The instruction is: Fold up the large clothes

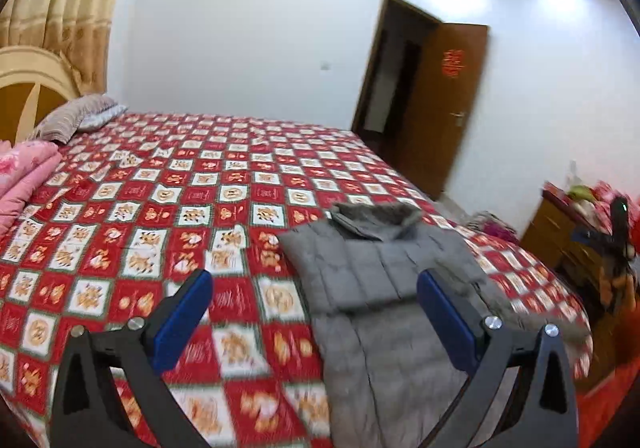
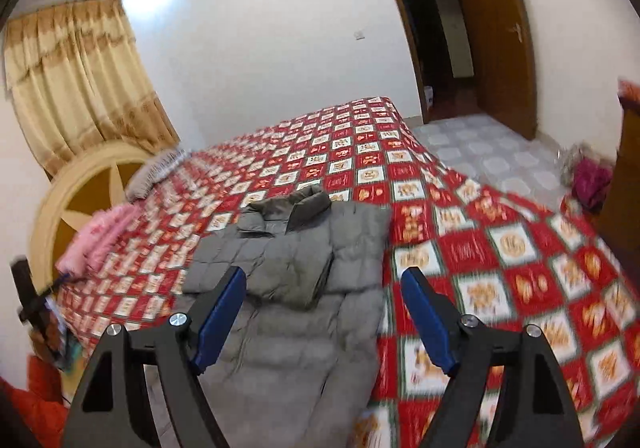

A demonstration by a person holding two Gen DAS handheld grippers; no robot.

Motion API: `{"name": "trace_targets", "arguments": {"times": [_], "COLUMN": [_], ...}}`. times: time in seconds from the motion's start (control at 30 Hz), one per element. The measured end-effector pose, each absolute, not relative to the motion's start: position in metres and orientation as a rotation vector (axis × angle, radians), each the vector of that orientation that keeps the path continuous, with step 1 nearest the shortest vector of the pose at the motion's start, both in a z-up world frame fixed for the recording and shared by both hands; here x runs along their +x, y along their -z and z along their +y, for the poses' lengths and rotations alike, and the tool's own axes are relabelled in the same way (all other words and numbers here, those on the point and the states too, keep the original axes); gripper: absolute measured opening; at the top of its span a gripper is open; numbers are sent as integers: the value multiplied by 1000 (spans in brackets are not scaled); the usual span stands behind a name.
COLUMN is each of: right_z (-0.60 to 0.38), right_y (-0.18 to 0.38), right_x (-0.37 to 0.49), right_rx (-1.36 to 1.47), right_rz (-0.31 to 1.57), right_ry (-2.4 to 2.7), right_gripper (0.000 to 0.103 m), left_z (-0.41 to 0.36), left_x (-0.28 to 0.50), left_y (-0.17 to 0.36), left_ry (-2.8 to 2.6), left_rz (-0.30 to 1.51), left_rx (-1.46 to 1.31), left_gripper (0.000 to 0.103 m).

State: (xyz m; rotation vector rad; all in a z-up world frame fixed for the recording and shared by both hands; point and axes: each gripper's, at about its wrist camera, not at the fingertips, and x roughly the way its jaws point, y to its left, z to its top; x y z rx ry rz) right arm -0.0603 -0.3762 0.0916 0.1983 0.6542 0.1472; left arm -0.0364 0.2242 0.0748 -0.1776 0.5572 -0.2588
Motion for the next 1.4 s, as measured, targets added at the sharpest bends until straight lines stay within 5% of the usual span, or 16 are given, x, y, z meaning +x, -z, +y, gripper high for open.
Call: {"name": "trace_targets", "arguments": {"times": [0.47,0.5,0.53,0.6,0.63,0.67,0.73,1.03,1.27,1.4], "right_z": [-316,-311,-310,-314,-319,-323,-334,-337,-328,-305], "right_y": [71,84,94,118,124,132,141,136,46,73], "right_x": [286,296,300,301,297,293,286,277,276,321], "right_rx": [324,273,239,238,240,225,233,202,198,186], "right_rz": [947,966,984,1032,1032,1029,1019,1005,762,856], "right_ry": [-100,-60,-29,-42,-49,-43,-43,-33,41,33], "right_gripper": [79,67,36,11,11,11,11,17,17,17], "left_z": [91,82,74,64,60,57,50,66,53,57], "left_x": [271,282,289,294,296,295,286,248,252,250], "left_y": [67,79,89,101,108,112,117,135,136,124], "left_ry": [209,203,200,179,174,185,236,116,69,79], "left_rz": [942,980,1009,1036,1041,1045,1054,941,912,932], "left_rx": [-310,-307,-305,-293,-291,-297,-324,-254,-200,-220], "left_gripper": [97,94,87,75,62,35,11,16,18,26]}}
